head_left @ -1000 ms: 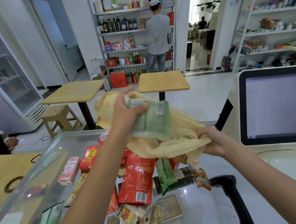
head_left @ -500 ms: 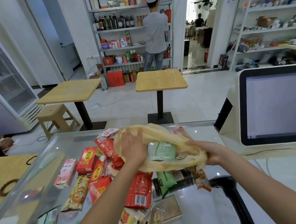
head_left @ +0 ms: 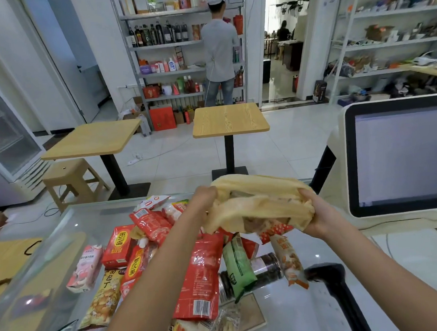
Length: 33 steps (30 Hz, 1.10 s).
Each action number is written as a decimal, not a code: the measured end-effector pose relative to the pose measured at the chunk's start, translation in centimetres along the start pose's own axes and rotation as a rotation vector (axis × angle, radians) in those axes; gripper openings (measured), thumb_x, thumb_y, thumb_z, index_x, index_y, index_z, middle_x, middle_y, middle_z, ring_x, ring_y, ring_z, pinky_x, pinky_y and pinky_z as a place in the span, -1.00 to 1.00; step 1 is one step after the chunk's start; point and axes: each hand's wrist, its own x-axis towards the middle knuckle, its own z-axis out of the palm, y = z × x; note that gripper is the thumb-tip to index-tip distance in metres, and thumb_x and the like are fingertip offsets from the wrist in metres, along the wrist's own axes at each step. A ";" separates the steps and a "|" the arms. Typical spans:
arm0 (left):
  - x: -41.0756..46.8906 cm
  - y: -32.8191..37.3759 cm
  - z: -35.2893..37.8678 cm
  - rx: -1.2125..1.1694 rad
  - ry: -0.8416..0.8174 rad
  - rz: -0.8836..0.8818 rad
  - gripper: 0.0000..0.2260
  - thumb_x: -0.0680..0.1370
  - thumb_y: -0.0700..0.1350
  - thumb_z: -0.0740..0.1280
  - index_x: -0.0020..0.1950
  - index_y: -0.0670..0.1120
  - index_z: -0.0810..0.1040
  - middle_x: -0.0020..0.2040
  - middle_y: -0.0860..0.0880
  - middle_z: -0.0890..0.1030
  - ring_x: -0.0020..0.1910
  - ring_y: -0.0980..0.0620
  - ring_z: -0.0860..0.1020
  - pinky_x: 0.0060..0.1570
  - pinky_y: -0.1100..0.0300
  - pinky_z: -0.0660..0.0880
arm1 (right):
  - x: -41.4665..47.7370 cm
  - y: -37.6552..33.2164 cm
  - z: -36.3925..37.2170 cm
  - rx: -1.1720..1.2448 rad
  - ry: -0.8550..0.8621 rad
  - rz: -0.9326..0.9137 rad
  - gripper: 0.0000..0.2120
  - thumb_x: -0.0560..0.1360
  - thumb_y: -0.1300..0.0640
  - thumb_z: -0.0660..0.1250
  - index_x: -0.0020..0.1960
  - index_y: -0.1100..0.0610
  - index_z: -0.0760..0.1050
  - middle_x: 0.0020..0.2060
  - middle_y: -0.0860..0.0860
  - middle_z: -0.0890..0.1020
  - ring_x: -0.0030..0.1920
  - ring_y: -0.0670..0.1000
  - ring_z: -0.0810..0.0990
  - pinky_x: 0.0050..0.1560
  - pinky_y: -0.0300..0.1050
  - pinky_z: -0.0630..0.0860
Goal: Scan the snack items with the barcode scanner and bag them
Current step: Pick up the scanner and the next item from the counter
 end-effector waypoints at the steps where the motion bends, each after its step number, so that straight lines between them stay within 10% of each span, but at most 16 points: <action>1: -0.2 0.7 0.5 -0.086 -0.013 -0.014 -0.87 0.54 -0.27 0.11 -0.09 -0.21 0.45 -0.29 -0.11 0.46 -0.35 -0.03 0.43 -0.41 0.22 0.30 | 0.2 0.1 -0.1 0.052 0.002 -0.054 -0.74 0.63 0.03 0.15 0.10 0.18 0.51 -0.27 0.15 0.71 -0.33 0.10 0.70 -0.36 0.02 0.62; 5: 0.0 2.7 3.2 -0.383 -0.087 0.002 -0.85 0.53 -0.33 0.10 -0.15 -0.19 0.43 -0.30 -0.11 0.44 -0.36 -0.01 0.42 -0.47 0.24 0.34 | 1.6 0.4 -1.1 0.091 0.048 -0.274 -0.62 0.61 0.03 0.18 0.34 0.20 0.45 0.15 0.19 0.62 0.03 0.11 0.63 -0.18 -0.05 0.63; 13: 0.9 4.2 7.9 -0.693 -0.231 0.155 -0.81 0.55 -0.28 0.19 0.16 -0.14 0.38 -0.10 -0.10 0.52 -0.21 0.01 0.52 -0.35 0.23 0.48 | 2.6 -1.0 -2.9 0.242 0.032 -0.393 -0.51 0.63 0.13 0.08 -0.26 0.14 0.71 -0.24 0.08 0.72 -0.27 0.01 0.71 -0.32 -0.16 0.63; 18: 3.3 0.6 12.4 -0.140 -0.294 0.095 -0.47 0.54 0.19 0.21 0.44 0.10 0.13 0.41 -0.05 0.23 0.27 -0.14 0.35 0.17 -0.16 0.43 | 4.7 0.7 -4.1 0.250 0.222 -0.347 -0.72 0.64 0.06 0.09 0.08 0.14 0.53 -0.07 0.11 0.67 -0.11 0.06 0.65 -0.24 -0.13 0.63; 22: 3.3 -2.2 13.7 0.485 -0.425 0.379 -0.45 0.54 0.03 0.28 0.46 -0.02 0.15 0.46 -0.11 0.17 0.42 -0.19 0.19 0.39 -0.16 0.20 | 6.4 2.0 -6.1 -0.110 0.393 -0.324 -0.62 0.53 -0.04 0.30 0.28 0.12 0.46 0.13 0.17 0.61 0.03 0.15 0.62 -0.12 -0.03 0.57; 28: 3.2 -2.1 11.8 0.940 -0.422 0.560 -0.37 0.52 -0.22 0.28 0.52 -0.06 0.06 0.30 -0.20 0.45 0.23 -0.19 0.45 0.17 -0.04 0.45 | 5.4 0.5 -7.0 -0.628 0.257 0.045 -0.67 0.56 -0.12 0.26 0.06 0.14 0.55 -0.23 0.13 0.68 -0.25 0.14 0.62 -0.31 -0.07 0.55; 33: 2.2 -1.4 10.2 1.101 -0.399 0.566 -0.30 0.51 -0.32 0.22 0.54 -0.10 -0.07 0.13 -0.21 0.51 -0.02 -0.14 0.51 -0.14 0.06 0.45 | 4.9 -0.1 -7.9 -0.683 0.162 0.142 -0.61 0.54 -0.13 0.28 0.16 0.15 0.55 -0.10 0.16 0.69 -0.23 0.13 0.66 -0.26 -0.07 0.59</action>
